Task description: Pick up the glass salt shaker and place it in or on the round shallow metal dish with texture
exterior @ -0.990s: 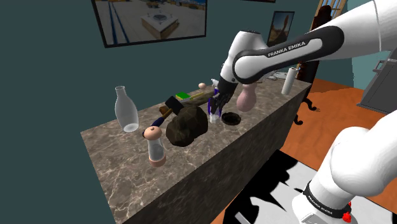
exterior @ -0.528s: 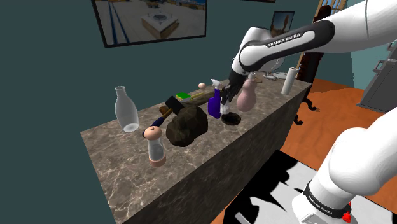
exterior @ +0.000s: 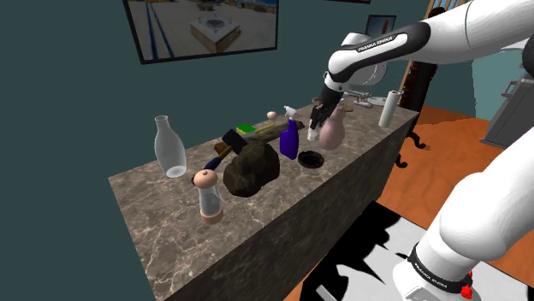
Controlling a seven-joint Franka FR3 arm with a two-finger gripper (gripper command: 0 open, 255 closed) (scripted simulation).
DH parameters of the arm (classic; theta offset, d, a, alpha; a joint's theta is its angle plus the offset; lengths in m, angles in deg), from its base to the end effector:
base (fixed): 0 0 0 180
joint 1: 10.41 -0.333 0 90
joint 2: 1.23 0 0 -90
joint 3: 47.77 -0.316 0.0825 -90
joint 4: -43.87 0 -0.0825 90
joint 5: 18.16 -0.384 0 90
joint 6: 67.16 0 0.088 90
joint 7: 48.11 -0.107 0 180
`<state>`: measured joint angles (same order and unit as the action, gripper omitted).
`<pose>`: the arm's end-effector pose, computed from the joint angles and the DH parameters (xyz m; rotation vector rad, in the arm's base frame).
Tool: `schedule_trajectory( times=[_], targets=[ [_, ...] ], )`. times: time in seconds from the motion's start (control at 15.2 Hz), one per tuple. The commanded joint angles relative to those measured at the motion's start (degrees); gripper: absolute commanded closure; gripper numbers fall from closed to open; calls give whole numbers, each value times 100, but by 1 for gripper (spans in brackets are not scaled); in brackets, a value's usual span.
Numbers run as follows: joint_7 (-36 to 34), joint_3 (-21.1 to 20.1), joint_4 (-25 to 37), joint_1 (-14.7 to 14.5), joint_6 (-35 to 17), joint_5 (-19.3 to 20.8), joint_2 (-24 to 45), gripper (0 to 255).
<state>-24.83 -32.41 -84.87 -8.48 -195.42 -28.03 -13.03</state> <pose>0.4817 -0.1494 0.4680 -2.9970 -0.0160 -0.3686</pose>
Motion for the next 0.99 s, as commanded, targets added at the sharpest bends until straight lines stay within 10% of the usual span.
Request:
schedule_trajectory(
  times=[0.0,0.92],
  targets=[
    [222,125,112,53,23,-52,126,255],
    [655,188,-492,-16,-1018,-457,625,255]
  ],
)
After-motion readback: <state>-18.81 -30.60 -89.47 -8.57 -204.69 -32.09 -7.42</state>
